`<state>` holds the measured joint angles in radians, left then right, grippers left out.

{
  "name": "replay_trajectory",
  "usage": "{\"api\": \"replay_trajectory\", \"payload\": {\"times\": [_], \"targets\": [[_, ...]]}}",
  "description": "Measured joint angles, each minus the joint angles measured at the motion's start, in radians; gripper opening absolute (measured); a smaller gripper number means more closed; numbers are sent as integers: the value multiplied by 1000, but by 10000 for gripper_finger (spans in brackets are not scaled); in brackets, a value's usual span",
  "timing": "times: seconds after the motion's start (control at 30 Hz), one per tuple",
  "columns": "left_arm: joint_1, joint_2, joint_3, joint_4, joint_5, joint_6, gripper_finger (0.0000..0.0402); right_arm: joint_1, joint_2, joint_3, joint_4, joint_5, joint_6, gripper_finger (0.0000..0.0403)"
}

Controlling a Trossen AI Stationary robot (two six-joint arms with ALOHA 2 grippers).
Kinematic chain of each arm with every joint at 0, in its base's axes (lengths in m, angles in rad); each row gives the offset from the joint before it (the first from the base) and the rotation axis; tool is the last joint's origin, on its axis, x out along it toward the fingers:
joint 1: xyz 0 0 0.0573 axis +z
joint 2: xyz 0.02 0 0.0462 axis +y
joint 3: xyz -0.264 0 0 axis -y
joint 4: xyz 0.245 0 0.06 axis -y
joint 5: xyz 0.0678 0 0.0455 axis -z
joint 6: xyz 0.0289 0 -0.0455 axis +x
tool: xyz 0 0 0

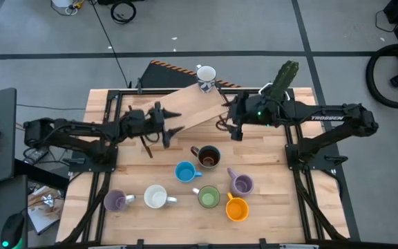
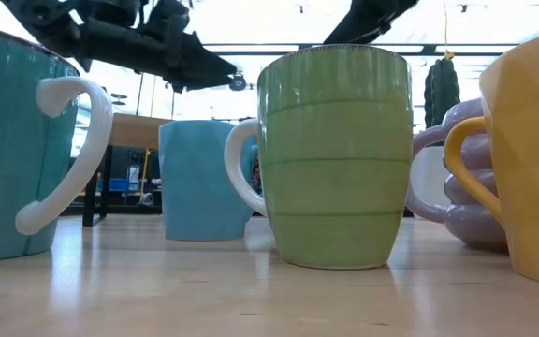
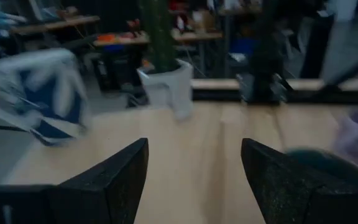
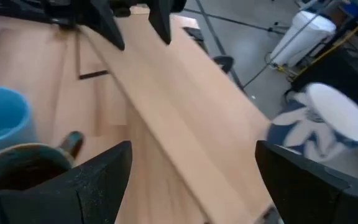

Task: Place coffee mugs
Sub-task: Put the light blue mug on the shelf

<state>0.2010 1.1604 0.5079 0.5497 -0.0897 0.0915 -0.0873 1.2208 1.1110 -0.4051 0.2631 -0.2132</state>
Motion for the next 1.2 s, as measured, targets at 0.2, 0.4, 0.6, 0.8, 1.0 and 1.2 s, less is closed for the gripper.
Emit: {"api": "replay_trajectory", "payload": {"times": [0.2, 0.4, 0.6, 0.8, 1.0, 1.2], "targets": [[-207, 2, -9, -90, -145, 25, 263, 112, 24, 0, -21, 28, 54, 347], [-415, 2, -9, -189, -281, -6, 263, 208, 27, 0, -25, 88, 110, 347], [-578, 2, -9, -306, -324, -144, 263, 280, 28, 0, -64, 166, 136, 347], [-694, 3, -9, -317, -450, -210, 263, 302, 30, 0, -60, 182, 151, 347], [-706, 3, 22, -365, -464, -248, 263, 314, 98, 0, -57, 109, 195, 347], [-702, 4, 148, -628, -437, -302, 263, 328, 121, 0, -74, 137, 196, 347]]}}
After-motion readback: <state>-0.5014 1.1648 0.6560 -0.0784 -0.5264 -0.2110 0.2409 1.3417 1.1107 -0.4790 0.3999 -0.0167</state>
